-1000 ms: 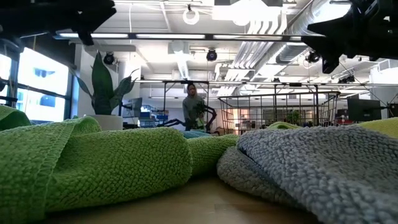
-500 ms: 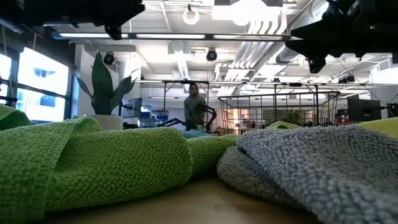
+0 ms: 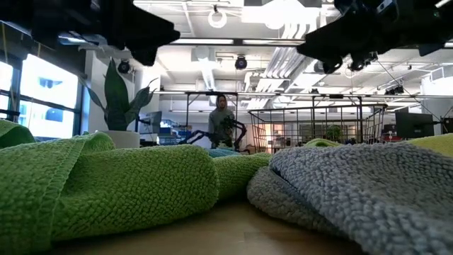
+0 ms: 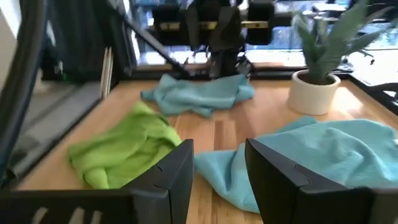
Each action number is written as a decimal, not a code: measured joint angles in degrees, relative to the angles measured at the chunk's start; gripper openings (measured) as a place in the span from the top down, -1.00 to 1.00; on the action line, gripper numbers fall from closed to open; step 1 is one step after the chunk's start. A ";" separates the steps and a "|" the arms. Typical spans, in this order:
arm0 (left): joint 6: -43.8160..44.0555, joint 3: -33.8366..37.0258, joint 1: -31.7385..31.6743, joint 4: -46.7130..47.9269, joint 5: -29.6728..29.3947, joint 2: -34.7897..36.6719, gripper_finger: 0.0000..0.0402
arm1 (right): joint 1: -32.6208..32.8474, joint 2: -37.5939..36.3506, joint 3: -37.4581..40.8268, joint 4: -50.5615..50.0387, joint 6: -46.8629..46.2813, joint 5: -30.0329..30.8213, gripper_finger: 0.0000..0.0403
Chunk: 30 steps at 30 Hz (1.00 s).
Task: Fold microfiber towels
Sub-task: Fold the top blue towel
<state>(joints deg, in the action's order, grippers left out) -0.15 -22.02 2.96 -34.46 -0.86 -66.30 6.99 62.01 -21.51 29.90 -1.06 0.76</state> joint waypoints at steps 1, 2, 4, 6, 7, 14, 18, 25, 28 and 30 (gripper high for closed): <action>0.52 0.00 0.75 0.13 0.00 -0.83 0.53 | 0.50 1.96 -0.87 -0.03 1.14 0.56 0.32; 1.00 0.00 1.55 0.19 0.00 -1.60 0.53 | 0.97 3.97 -1.81 -0.09 2.23 1.10 0.32; 1.80 0.00 3.30 0.19 0.02 -2.52 0.53 | 1.79 7.82 -3.76 -0.05 4.76 2.48 0.32; 3.43 0.00 5.02 0.19 0.01 -3.06 0.53 | 2.39 11.82 -5.85 -0.04 7.64 3.41 0.32; 4.65 0.00 5.84 0.20 0.02 -3.10 0.53 | 2.59 13.79 -6.95 -0.09 9.19 3.43 0.32; 13.01 0.00 11.28 -3.15 0.00 -3.04 0.53 | 2.94 27.84 -15.16 -0.05 18.27 3.45 0.32; 15.24 0.00 14.00 -7.01 0.00 -3.04 0.53 | 2.94 35.71 -20.30 -0.07 22.40 3.44 0.32; 15.59 0.00 18.26 -13.06 0.00 -3.04 0.53 | 2.92 46.90 -29.41 -0.25 23.95 3.42 0.32; 15.13 0.00 19.68 -14.04 -0.22 -3.01 0.53 | 2.96 50.21 -32.36 -1.10 25.57 3.41 0.32; 15.02 0.00 20.55 -14.33 -1.59 -3.01 0.53 | 3.07 51.74 -33.85 -1.74 25.91 3.39 0.32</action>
<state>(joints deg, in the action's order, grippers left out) 14.87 -22.02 23.51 -48.78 -2.45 -69.32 10.07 113.75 -55.36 28.15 24.86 4.14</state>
